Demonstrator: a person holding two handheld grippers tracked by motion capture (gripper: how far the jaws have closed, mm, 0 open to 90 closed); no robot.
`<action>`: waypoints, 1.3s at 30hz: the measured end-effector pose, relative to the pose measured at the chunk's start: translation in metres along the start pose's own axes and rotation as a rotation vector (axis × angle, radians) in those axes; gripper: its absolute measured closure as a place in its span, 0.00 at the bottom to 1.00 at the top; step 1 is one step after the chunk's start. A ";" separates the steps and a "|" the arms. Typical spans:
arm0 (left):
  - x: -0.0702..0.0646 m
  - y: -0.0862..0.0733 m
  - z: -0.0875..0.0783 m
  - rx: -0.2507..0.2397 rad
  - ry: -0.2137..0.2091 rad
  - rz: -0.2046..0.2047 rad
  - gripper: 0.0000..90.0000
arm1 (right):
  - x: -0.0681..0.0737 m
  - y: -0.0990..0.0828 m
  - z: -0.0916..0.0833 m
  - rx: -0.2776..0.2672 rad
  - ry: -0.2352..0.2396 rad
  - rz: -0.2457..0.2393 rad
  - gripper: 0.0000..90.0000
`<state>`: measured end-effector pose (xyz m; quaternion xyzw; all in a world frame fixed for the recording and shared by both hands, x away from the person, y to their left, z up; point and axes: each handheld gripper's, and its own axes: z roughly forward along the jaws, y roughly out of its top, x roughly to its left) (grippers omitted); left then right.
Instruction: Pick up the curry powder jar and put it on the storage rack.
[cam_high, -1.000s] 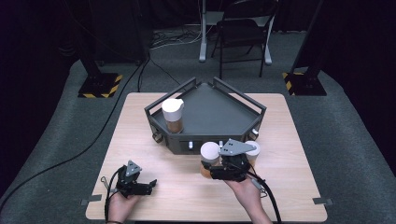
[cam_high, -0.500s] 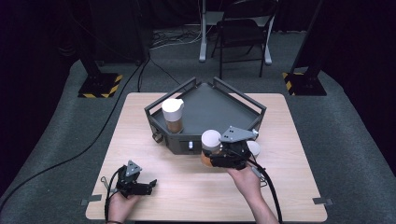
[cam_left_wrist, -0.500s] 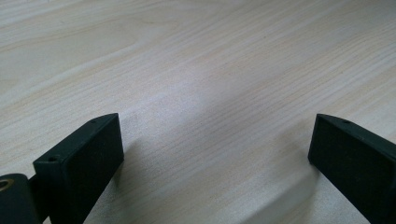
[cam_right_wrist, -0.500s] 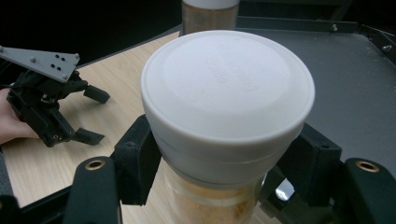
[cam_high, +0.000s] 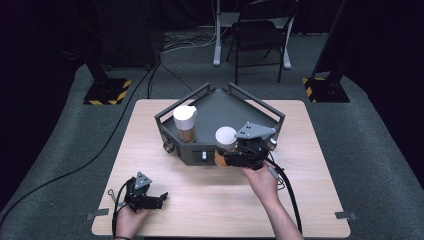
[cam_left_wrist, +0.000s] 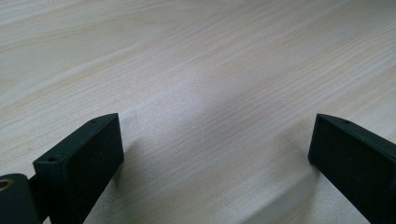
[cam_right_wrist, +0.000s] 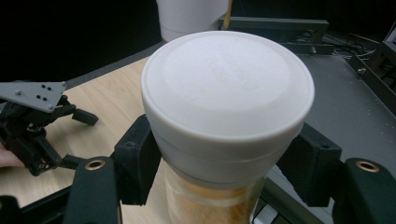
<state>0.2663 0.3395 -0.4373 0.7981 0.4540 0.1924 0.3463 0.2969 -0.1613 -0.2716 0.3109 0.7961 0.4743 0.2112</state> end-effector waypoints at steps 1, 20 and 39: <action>0.000 0.000 0.000 0.000 0.000 0.000 0.03 | 0.000 0.000 0.001 0.001 -0.003 0.003 0.38; 0.001 0.000 0.000 0.000 -0.003 0.003 0.03 | -0.008 0.016 0.013 -0.015 -0.051 0.028 0.38; 0.001 0.001 0.000 0.001 -0.004 0.005 0.03 | -0.013 0.039 0.045 -0.025 -0.121 0.054 0.38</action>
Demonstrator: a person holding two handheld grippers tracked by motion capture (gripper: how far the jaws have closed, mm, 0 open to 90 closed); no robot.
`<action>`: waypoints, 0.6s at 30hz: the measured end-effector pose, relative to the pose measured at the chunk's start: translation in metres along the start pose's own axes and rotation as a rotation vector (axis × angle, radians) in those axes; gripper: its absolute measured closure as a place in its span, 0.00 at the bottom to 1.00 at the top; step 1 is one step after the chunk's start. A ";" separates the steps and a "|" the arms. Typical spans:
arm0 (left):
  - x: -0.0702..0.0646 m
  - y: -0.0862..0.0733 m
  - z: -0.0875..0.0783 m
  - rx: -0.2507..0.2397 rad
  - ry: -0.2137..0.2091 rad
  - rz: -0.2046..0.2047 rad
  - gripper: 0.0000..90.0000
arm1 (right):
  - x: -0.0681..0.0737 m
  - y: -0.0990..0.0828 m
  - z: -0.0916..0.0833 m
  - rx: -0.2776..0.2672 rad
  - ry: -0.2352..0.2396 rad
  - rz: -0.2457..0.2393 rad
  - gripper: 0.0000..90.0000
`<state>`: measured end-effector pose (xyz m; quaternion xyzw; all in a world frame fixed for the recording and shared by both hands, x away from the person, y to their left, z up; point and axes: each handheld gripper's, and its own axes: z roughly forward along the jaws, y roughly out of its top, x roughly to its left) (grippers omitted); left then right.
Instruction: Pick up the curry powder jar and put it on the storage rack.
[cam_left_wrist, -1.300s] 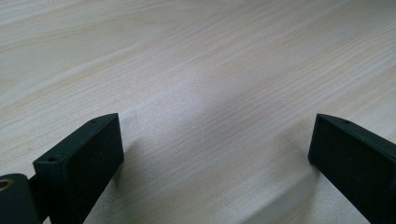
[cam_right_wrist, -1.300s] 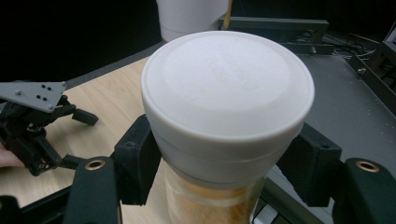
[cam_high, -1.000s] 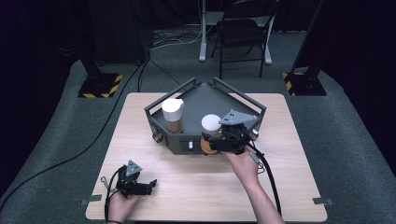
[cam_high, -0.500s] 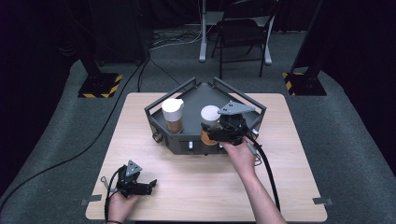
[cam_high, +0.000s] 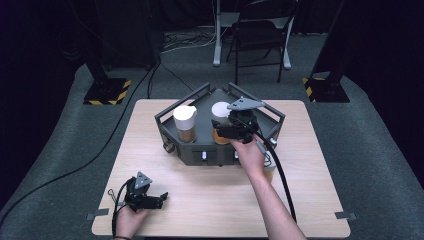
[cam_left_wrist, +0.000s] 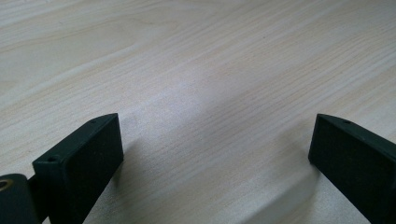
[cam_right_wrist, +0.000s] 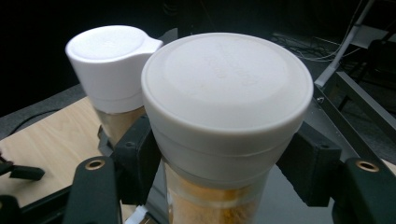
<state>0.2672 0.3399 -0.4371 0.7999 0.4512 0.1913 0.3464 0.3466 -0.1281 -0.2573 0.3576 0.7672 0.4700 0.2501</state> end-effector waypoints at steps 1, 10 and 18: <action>0.000 0.000 0.000 0.000 0.000 0.000 0.03 | 0.001 0.001 0.002 0.000 -0.007 0.000 0.38; 0.000 0.000 0.000 0.000 -0.002 0.001 0.03 | -0.005 0.001 0.016 0.022 -0.028 0.037 0.38; 0.001 0.000 0.000 0.000 -0.003 0.001 0.03 | -0.008 -0.001 0.024 0.046 -0.035 0.044 0.38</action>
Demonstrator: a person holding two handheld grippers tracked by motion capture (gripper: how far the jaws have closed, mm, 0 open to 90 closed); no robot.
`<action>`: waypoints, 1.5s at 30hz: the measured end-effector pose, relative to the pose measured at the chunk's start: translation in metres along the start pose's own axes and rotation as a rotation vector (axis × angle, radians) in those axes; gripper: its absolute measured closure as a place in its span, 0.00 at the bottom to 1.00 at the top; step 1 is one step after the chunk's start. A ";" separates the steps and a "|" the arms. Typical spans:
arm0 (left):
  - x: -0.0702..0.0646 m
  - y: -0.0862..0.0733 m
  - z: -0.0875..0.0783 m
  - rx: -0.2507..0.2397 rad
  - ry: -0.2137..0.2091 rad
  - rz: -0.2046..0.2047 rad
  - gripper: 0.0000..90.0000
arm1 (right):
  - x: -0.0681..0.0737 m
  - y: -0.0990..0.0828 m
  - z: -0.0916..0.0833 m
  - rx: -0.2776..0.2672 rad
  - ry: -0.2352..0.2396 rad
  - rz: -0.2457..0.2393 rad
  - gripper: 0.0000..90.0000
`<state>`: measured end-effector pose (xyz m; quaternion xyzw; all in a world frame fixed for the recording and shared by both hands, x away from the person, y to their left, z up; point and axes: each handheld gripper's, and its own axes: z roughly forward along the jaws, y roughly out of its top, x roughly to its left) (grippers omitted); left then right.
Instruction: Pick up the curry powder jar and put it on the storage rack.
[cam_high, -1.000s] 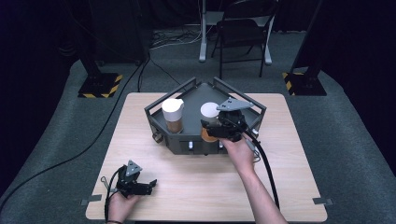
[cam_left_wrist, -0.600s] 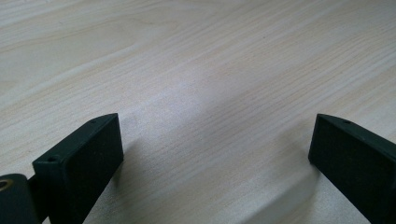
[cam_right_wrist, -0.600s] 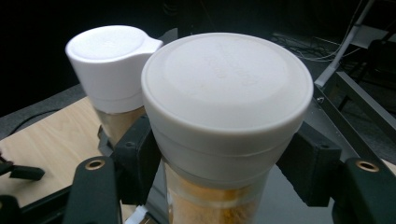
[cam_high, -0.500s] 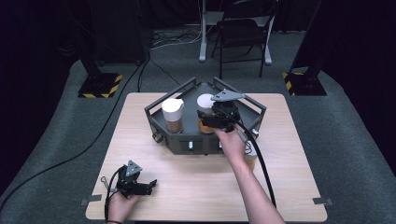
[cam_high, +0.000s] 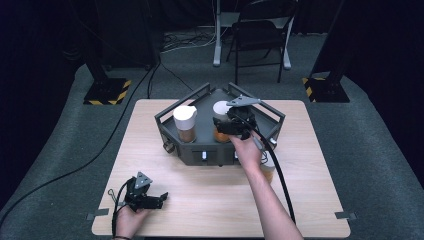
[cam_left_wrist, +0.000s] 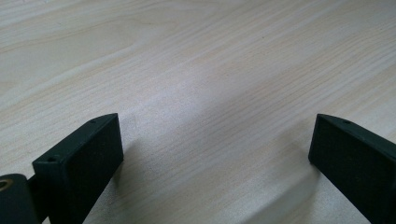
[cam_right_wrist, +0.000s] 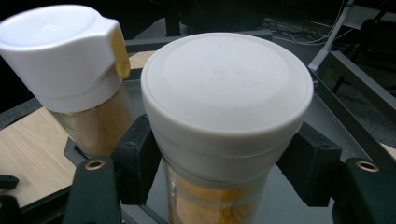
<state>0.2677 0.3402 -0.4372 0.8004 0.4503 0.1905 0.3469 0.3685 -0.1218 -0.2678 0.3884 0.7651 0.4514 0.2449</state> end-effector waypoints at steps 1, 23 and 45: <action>0.000 0.000 0.000 0.000 0.000 0.000 0.03 | 0.000 0.000 0.001 0.006 0.002 0.002 0.38; 0.000 0.000 0.000 -0.002 0.000 -0.003 0.03 | -0.014 -0.012 -0.009 -0.015 0.036 0.060 0.18; 0.000 0.000 0.000 -0.003 0.001 -0.003 0.03 | -0.019 -0.084 -0.053 -0.025 0.091 0.005 0.15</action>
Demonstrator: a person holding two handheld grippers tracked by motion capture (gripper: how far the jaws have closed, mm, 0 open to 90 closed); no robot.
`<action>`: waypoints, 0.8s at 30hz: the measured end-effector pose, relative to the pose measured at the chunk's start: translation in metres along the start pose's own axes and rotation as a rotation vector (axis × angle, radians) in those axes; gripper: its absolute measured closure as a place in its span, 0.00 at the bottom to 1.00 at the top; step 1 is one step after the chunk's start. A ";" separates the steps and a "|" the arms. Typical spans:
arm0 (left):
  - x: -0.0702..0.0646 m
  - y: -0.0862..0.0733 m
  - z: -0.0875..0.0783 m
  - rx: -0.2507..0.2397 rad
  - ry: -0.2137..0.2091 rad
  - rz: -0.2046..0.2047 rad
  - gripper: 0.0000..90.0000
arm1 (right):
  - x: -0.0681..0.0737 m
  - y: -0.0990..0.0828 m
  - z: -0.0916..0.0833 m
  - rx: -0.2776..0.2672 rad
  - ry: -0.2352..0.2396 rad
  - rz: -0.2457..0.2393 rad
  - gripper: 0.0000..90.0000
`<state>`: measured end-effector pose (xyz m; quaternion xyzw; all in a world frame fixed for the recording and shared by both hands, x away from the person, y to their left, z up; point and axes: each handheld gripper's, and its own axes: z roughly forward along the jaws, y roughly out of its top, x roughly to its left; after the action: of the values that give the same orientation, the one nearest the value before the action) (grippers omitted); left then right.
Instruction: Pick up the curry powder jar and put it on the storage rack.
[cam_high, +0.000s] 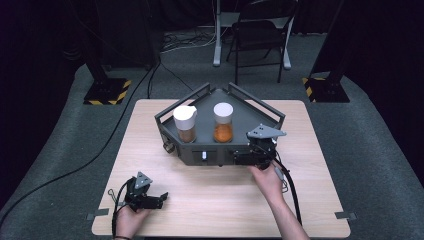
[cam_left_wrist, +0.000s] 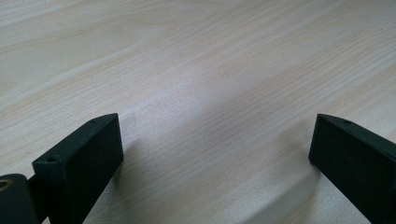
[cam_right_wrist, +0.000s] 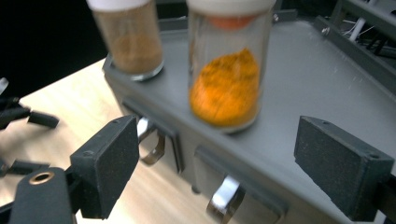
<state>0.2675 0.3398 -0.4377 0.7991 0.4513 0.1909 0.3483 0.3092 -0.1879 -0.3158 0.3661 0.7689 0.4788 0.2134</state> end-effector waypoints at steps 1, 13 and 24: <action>0.000 0.000 0.000 0.000 0.000 0.001 0.03 | 0.001 -0.003 -0.001 0.002 -0.001 -0.005 0.15; 0.000 0.000 0.000 0.000 0.000 0.000 0.03 | -0.005 -0.046 -0.014 0.000 0.043 -0.003 0.14; 0.000 0.000 0.000 0.000 0.001 0.000 0.03 | 0.005 -0.077 -0.027 0.002 0.060 -0.055 0.14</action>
<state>0.2674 0.3397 -0.4377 0.7991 0.4513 0.1912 0.3480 0.2600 -0.2207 -0.3720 0.3305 0.7852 0.4828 0.2029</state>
